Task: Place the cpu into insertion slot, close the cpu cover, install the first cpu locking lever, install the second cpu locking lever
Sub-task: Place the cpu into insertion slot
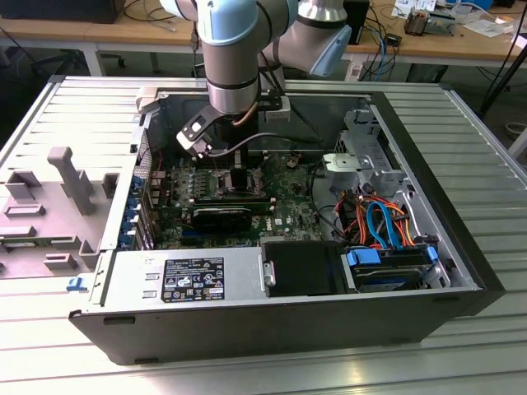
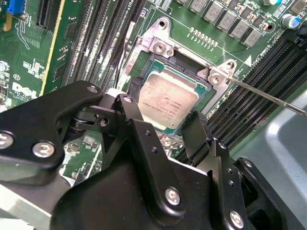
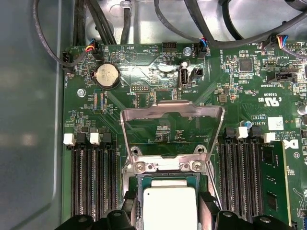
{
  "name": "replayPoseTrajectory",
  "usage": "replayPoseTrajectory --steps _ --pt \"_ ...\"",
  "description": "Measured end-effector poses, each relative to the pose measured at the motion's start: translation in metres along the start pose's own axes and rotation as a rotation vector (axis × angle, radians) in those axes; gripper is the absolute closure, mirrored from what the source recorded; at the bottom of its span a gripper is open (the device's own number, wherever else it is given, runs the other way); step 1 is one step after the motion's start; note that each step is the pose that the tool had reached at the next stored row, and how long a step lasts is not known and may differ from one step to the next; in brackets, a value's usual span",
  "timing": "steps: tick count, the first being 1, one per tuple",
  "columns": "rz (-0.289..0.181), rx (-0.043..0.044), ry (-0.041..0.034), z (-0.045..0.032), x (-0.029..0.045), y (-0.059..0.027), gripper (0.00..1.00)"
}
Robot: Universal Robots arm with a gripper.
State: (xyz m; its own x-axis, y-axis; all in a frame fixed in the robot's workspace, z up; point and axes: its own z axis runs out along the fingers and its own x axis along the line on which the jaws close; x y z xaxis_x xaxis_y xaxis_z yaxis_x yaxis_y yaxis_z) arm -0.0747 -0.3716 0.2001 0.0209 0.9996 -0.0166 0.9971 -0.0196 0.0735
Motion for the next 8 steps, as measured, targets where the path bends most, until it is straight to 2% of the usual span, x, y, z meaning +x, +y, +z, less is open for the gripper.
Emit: replayPoseTrajectory --steps 2,8 --pt "0.0 -0.0002 0.0003 -0.0047 0.0 0.0004 0.39" --pt "0.0 -0.0001 0.0003 -0.0053 -0.0009 0.0004 0.39"
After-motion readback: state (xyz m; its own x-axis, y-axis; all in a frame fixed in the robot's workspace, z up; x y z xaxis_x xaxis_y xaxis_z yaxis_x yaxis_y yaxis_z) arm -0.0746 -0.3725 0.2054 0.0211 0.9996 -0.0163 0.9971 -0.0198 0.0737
